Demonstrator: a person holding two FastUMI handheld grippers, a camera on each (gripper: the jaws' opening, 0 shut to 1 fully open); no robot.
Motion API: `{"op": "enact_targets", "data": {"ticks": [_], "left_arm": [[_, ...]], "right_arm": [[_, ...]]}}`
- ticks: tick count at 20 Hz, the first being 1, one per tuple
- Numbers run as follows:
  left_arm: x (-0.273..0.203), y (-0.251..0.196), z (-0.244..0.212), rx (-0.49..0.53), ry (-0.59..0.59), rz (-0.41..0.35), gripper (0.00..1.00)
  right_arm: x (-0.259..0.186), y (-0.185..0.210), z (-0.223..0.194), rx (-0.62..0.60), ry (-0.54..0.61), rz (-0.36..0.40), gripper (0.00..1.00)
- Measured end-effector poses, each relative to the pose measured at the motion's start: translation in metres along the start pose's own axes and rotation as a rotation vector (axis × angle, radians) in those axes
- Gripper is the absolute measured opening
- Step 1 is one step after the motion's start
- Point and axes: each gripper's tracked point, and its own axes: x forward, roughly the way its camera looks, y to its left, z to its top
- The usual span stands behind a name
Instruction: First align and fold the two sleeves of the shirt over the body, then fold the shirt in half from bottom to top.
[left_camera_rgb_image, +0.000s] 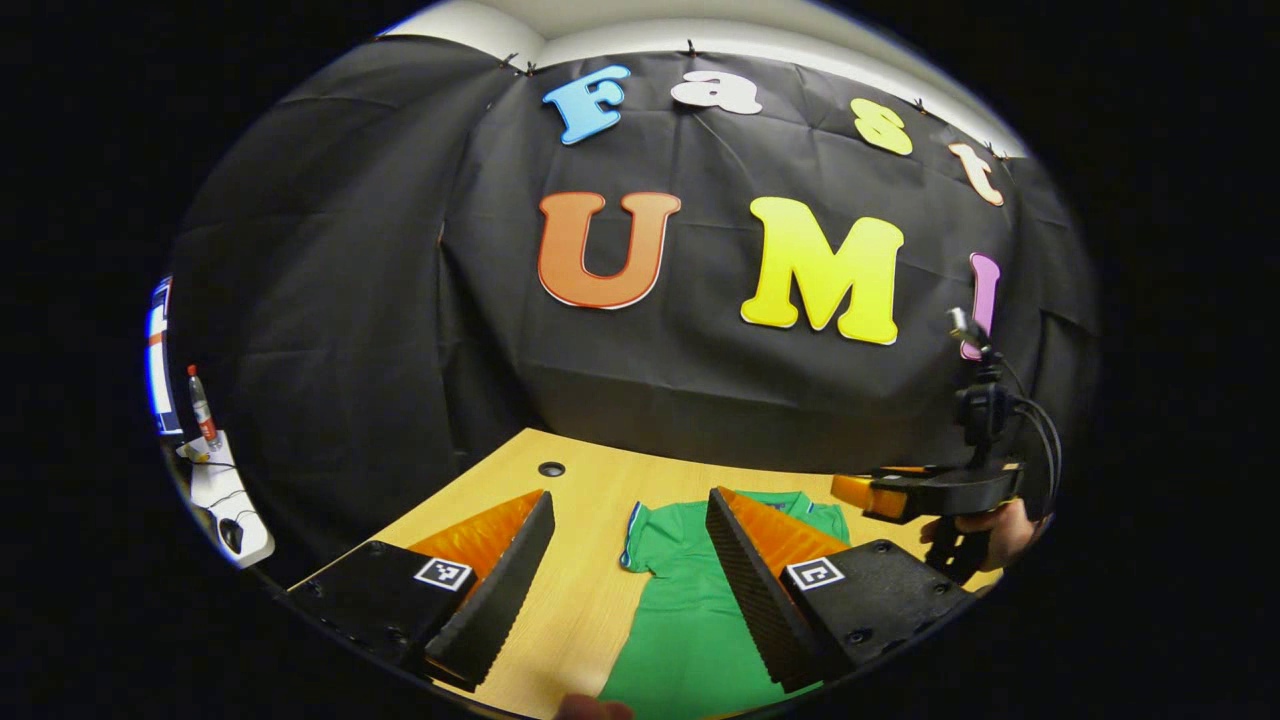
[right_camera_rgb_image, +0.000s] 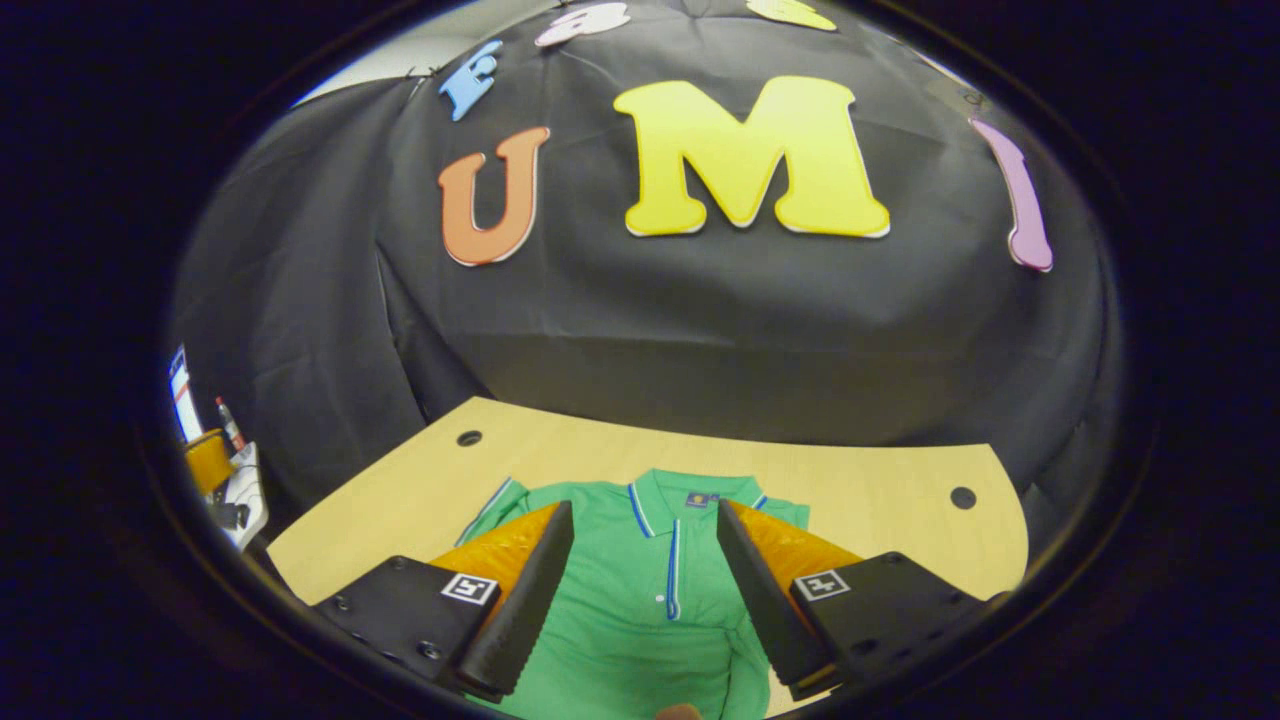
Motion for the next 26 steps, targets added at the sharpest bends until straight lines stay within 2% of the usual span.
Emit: {"op": "enact_targets", "data": {"ticks": [1, 2, 4, 5, 7, 11, 13, 14, 16, 17, 18, 23, 26], "left_arm": [[0.011, 0.000, -0.003, 0.000, 0.011, -0.024, 0.98], [0.021, -0.001, -0.009, 0.001, 0.035, -0.050, 0.98], [0.042, -0.003, -0.023, 0.000, 0.072, -0.084, 0.98], [0.052, -0.003, -0.028, -0.007, 0.092, -0.100, 0.98], [0.073, -0.005, -0.045, -0.029, 0.140, -0.135, 0.98], [0.115, -0.004, -0.085, -0.055, 0.254, -0.176, 0.98], [0.137, -0.001, -0.105, -0.079, 0.292, -0.183, 0.98], [0.148, 0.002, -0.119, -0.094, 0.312, -0.177, 0.98], [0.166, 0.010, -0.137, -0.107, 0.355, -0.161, 0.98], [0.174, 0.009, -0.145, -0.114, 0.366, -0.168, 0.98], [0.182, 0.008, -0.149, -0.122, 0.370, -0.179, 0.98], [0.214, 0.008, -0.171, -0.119, 0.402, -0.199, 0.98], [0.228, 0.011, -0.185, -0.106, 0.423, -0.192, 0.97]], "right_arm": [[-0.016, 0.000, 0.006, -0.025, -0.015, 0.000, 0.92], [-0.033, 0.000, 0.011, -0.039, -0.033, -0.001, 0.88], [-0.062, -0.003, 0.018, -0.022, -0.055, -0.005, 0.92], [-0.076, -0.008, 0.020, -0.014, -0.060, -0.017, 0.88], [-0.100, -0.021, 0.025, -0.003, -0.074, -0.054, 0.92], [-0.136, -0.043, 0.023, -0.017, -0.073, -0.106, 0.88], [-0.147, -0.051, 0.010, -0.054, -0.053, -0.139, 0.88], [-0.149, -0.048, -0.001, -0.066, -0.032, -0.135, 0.92], [-0.156, -0.037, -0.021, -0.088, 0.007, -0.116, 0.88], [-0.159, -0.030, -0.028, -0.095, 0.020, -0.103, 0.93], [-0.163, -0.023, -0.033, -0.097, 0.029, -0.092, 0.93], [-0.166, -0.012, -0.043, -0.074, 0.051, -0.082, 0.93], [-0.169, -0.018, -0.045, -0.063, 0.058, -0.095, 0.92]]}}
